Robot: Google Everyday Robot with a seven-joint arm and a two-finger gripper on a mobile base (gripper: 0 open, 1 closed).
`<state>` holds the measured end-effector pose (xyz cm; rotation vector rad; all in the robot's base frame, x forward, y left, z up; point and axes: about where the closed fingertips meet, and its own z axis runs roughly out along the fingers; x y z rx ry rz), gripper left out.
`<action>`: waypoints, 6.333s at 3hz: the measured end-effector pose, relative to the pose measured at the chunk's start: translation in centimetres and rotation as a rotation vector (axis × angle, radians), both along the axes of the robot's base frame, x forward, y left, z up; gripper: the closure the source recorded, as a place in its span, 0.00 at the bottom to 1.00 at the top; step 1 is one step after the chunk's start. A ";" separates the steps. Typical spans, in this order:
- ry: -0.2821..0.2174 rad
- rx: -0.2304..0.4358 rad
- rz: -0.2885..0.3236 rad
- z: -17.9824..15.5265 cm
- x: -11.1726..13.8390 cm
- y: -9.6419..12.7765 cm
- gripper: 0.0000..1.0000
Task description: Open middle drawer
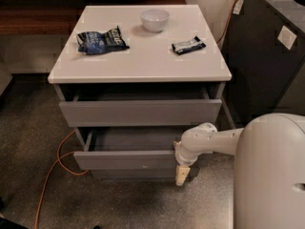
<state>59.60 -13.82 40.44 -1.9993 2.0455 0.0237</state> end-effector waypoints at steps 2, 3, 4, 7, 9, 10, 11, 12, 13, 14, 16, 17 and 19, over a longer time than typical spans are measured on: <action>0.022 -0.010 -0.021 -0.4 0.1 -0.1 0.48; 0.022 -0.010 -0.021 -0.1 0.1 -0.1 0.72; 0.022 -0.010 -0.021 0.0 0.1 -0.1 0.95; 0.055 0.043 0.052 2.2 -3.8 1.6 1.00; 0.067 0.057 0.077 2.6 -5.1 2.1 1.00; 0.067 0.057 0.077 2.6 -5.1 2.1 1.00; 0.082 0.067 0.097 2.7 -6.2 2.6 1.00; 0.091 0.072 0.108 2.7 -6.8 2.7 1.00; 0.100 0.077 0.119 2.7 -7.4 2.9 1.00; 0.121 0.088 0.144 2.7 -8.6 3.4 1.00; 0.143 0.097 0.166 2.6 -9.7 3.8 1.00; 0.143 0.097 0.166 2.6 -9.7 3.8 1.00; 0.143 0.098 0.166 2.6 -9.7 3.8 1.00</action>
Offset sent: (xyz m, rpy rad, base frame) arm 0.0022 -0.0029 -0.0011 -0.0041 0.0379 -0.0308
